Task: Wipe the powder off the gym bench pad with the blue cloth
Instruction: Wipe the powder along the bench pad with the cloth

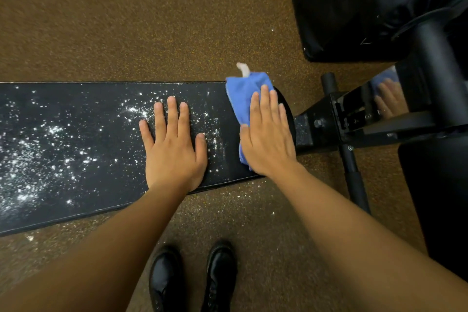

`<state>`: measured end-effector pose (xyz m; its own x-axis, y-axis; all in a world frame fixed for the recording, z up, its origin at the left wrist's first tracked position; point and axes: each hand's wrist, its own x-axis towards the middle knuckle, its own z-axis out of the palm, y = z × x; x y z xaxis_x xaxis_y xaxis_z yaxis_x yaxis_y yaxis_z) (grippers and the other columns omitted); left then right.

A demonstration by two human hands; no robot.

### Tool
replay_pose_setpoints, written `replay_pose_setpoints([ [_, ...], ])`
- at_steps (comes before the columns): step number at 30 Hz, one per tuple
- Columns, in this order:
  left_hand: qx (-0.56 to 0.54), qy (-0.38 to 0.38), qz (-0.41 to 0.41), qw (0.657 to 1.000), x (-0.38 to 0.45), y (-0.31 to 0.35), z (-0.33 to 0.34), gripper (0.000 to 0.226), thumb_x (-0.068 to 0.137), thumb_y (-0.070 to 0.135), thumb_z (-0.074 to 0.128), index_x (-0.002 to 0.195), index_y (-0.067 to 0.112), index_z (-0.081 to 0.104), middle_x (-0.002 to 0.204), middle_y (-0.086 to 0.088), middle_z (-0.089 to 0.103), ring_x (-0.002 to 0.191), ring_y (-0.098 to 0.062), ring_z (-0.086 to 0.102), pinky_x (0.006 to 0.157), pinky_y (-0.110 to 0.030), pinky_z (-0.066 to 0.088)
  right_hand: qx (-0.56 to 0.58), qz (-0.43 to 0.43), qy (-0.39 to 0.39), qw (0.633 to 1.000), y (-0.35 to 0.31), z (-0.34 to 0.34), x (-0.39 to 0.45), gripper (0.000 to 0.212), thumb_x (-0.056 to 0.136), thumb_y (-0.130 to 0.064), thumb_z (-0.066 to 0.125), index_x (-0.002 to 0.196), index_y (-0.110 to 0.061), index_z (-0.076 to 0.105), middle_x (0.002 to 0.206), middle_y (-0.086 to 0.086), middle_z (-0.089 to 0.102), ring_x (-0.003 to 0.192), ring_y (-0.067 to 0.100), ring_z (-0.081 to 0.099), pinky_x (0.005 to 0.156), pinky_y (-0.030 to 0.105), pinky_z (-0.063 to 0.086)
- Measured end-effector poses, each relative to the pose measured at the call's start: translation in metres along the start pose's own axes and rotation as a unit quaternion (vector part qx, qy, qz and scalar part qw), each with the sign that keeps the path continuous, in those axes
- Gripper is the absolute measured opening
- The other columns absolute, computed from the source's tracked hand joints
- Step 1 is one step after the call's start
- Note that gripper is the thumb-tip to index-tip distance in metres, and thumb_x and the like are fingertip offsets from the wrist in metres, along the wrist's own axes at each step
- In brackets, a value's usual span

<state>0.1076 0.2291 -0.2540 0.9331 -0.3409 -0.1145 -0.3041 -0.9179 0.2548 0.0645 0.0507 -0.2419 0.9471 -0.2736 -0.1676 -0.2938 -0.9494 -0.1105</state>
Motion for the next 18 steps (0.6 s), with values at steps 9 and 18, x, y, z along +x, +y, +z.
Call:
replay_pose_setpoints([
  [9, -0.013, 0.009, 0.000, 1.000, -0.001, 0.000, 0.000, 0.068, 0.098, 0.047, 0.019, 0.157, 0.014, 0.010, 0.165, -0.005, -0.001, 0.151, -0.022, -0.010, 0.120, -0.052, -0.004, 0.027, -0.078, -0.001, 0.997, -0.022, 0.006, -0.022, 0.067, 0.096, -0.035, 0.018, 0.154, -0.003, 0.005, 0.163, 0.016, -0.003, 0.150, 0.028, -0.009, 0.122, 0.046, 0.003],
  [18, -0.009, 0.003, 0.000, 1.000, -0.001, 0.000, 0.000, 0.068, 0.098, 0.048, 0.018, 0.157, 0.015, 0.008, 0.165, -0.004, -0.004, 0.151, -0.022, -0.012, 0.120, -0.052, -0.006, 0.002, 0.002, 0.005, 1.000, -0.024, 0.000, 0.015, 0.067, 0.099, -0.034, 0.024, 0.154, -0.002, 0.000, 0.162, 0.017, -0.008, 0.149, 0.030, -0.011, 0.121, 0.046, -0.001],
])
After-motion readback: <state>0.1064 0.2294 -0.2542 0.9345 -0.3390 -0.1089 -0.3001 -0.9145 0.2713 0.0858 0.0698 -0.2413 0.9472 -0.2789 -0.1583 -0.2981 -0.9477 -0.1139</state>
